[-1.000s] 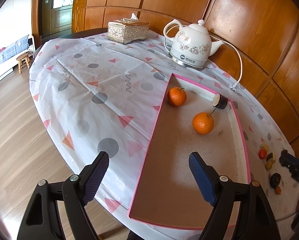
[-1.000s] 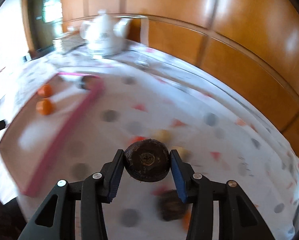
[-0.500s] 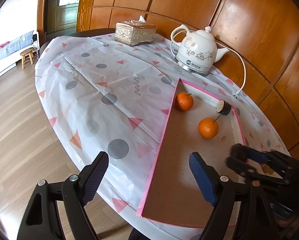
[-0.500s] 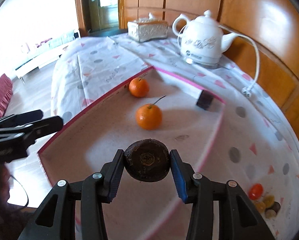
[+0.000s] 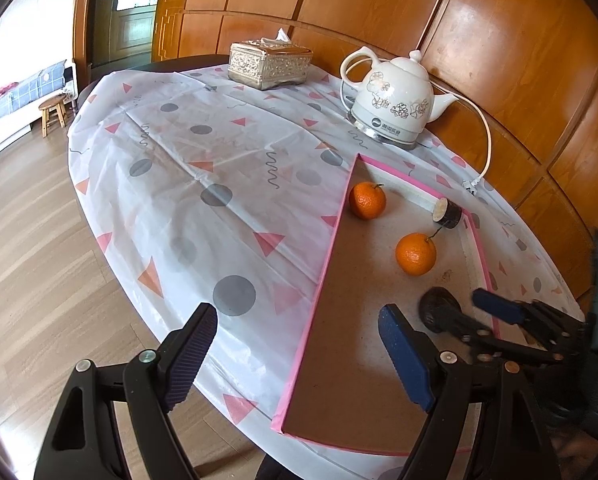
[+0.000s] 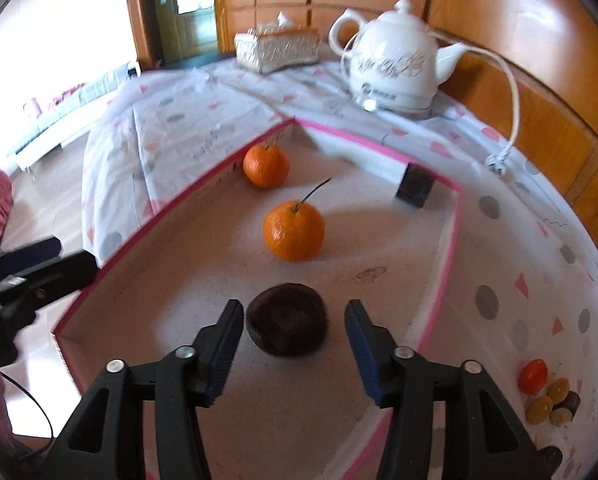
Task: Organize fruits
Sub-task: 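Lower the dark brown fruit into the tray and open the right gripper, then withdraw the open right gripper from the tray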
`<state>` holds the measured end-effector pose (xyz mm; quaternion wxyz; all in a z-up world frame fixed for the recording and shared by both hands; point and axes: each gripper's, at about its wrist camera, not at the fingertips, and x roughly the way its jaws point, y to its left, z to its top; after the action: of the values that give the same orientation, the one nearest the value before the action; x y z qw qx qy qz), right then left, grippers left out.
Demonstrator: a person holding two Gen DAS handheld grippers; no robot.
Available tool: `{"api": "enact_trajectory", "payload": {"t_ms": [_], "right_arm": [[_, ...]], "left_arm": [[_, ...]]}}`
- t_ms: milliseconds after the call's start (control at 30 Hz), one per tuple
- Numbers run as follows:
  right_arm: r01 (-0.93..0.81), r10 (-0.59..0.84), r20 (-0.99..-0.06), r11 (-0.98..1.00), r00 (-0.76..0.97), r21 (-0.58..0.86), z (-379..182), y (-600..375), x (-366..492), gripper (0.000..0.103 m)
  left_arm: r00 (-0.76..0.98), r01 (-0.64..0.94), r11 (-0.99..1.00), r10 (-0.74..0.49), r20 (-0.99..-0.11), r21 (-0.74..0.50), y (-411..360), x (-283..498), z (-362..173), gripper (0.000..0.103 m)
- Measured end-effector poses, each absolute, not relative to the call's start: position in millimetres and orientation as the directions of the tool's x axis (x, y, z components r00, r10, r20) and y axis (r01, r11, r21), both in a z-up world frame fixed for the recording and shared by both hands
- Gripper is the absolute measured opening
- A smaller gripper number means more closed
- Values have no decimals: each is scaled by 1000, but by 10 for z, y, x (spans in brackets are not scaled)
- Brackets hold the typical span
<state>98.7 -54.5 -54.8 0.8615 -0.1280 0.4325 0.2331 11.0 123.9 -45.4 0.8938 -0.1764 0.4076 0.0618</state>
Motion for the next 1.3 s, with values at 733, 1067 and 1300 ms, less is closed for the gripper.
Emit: {"api": "enact_trajectory", "payload": {"t_ms": [733,1067,1300], "right_arm": [[66,46,-761,991,647,115,-537,-2706,38,54],[459,-212,-777,882,593,110,-727,-3788,-408,54],[599,-325,-777,796,539,83,-803,-4180,-601,54]], "left_arm": [[662,-167,958,-65,-746,-232,966,153,-372,83],[659,-126,970,-74,-748,-206,822,157,-335,83],[666,-70,978,-101,-739,-197,694,171,-270,83]]}}
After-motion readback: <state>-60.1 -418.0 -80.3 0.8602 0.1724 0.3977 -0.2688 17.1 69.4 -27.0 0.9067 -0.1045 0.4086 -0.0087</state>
